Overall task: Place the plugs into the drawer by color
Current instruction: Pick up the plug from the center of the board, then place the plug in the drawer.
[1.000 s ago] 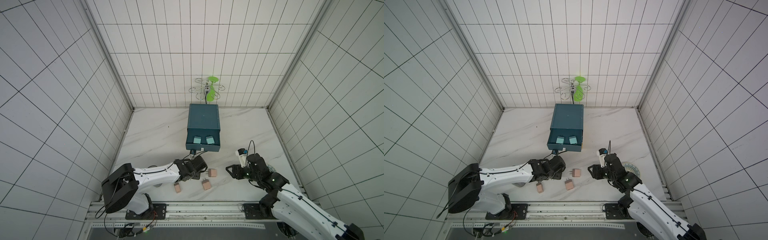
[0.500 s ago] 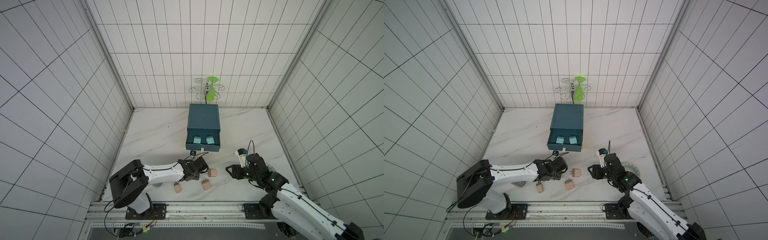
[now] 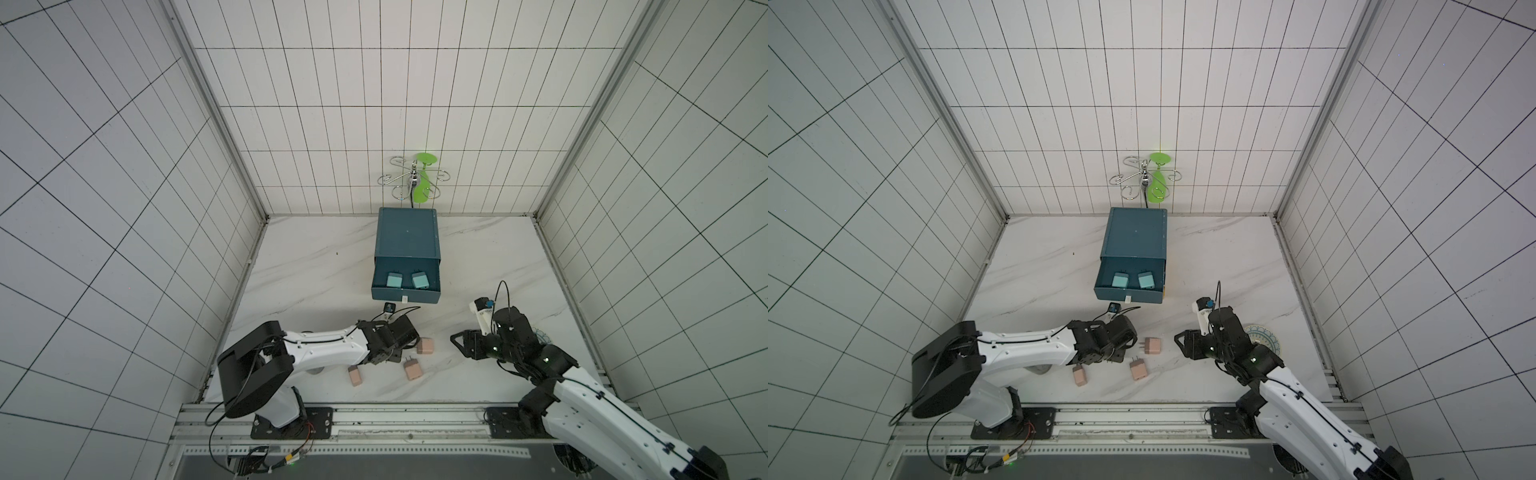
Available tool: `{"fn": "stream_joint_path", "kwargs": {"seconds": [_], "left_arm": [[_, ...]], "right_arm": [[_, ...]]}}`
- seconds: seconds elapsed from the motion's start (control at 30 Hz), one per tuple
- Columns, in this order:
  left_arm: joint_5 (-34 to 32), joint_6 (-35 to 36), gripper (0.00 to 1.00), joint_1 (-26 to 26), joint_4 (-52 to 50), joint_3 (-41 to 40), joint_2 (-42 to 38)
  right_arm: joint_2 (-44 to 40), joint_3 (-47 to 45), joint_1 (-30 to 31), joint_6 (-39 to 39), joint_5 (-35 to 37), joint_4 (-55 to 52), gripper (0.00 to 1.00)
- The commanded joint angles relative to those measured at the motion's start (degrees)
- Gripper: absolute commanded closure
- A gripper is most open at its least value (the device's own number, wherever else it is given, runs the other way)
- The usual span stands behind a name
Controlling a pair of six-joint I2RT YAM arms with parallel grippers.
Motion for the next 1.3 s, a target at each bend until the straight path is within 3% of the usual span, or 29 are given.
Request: {"fn": "stream_joint_path", "kwargs": {"seconds": [0.0,0.1,0.27,0.33,0.43,0.53,0.67,0.83,1.07,1.27], "left_arm": [[5.15,2.08,1.00,-0.53,0.59,1.81,-8.05],[11.25,3.73,1.00,-0.56,1.29,2.21,-13.52],[23.67,6.19,1.00,-1.32,0.01,8.32,-19.93],[19.90,7.79,1.00,-2.53,-5.68,15.19,-21.10],[5.35,9.43,1.00,-3.27,-15.24,26.14,-19.82],[0.38,11.31,1.00,2.11,-25.78,38.09,-12.41],[1.34,14.57,1.00,7.52,-31.76,50.04,-1.43],[0.34,16.83,1.00,9.60,-40.09,62.90,9.65],[1.13,18.03,1.00,13.48,-45.14,69.73,20.28],[0.45,19.30,1.00,13.61,-43.07,71.20,22.87]], "right_arm": [[-2.25,-2.73,0.33,-0.97,-10.84,5.63,0.38],[-3.01,-4.04,0.75,0.14,-20.01,12.14,0.35],[-5.31,-2.95,0.86,-1.03,-14.34,7.20,0.34],[-7.06,-2.73,0.89,-1.24,-12.19,5.48,0.34],[-10.21,-2.67,0.86,-1.36,-8.78,2.88,0.33],[-12.78,-2.55,0.87,-1.47,-6.72,0.69,0.31],[-14.49,-2.64,0.87,-1.27,-6.33,-0.04,0.31],[-13.65,-2.69,0.85,-0.83,-4.44,-0.98,0.30],[-12.62,-2.35,0.87,-0.78,-3.60,-1.75,0.30],[-13.67,-2.68,0.85,-0.50,-3.63,-1.90,0.30]]}}
